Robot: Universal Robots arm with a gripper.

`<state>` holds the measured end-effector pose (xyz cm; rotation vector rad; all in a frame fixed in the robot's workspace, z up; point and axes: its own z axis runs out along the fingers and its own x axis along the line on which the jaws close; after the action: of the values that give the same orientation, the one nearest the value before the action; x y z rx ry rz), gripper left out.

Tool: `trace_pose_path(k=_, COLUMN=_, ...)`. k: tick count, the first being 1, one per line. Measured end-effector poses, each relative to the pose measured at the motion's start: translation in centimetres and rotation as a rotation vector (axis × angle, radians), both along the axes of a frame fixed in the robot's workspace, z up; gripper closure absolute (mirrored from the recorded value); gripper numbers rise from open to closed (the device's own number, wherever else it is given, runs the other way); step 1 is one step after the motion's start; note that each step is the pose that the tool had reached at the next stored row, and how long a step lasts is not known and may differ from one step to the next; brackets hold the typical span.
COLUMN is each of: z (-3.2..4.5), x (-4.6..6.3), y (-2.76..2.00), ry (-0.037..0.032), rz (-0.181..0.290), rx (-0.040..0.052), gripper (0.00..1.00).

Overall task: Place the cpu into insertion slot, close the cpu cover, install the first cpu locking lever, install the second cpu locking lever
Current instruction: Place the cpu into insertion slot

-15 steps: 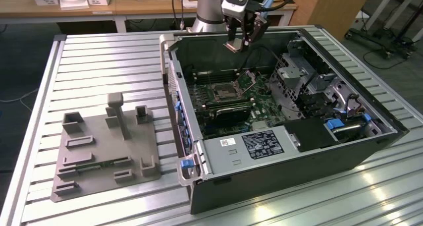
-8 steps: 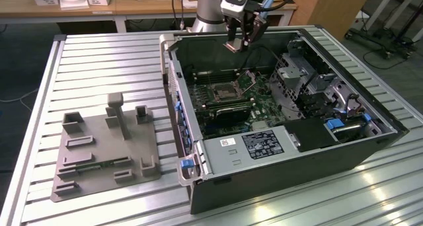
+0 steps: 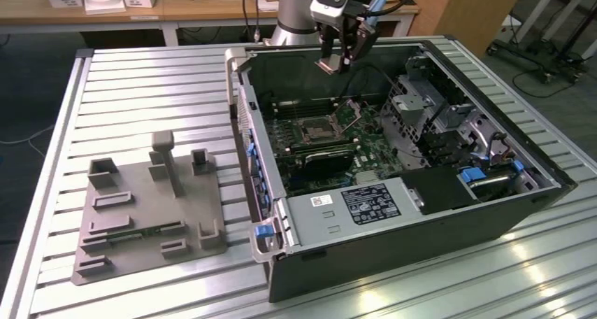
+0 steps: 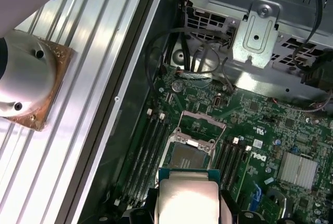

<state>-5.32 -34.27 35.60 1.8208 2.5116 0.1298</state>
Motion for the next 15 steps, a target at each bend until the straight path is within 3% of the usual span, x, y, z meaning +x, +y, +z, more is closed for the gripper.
trace_pose_path(k=15, z=-0.01, x=-0.03, y=0.00, ry=-0.0001, rz=-0.019, rx=0.0001, gripper=0.46)
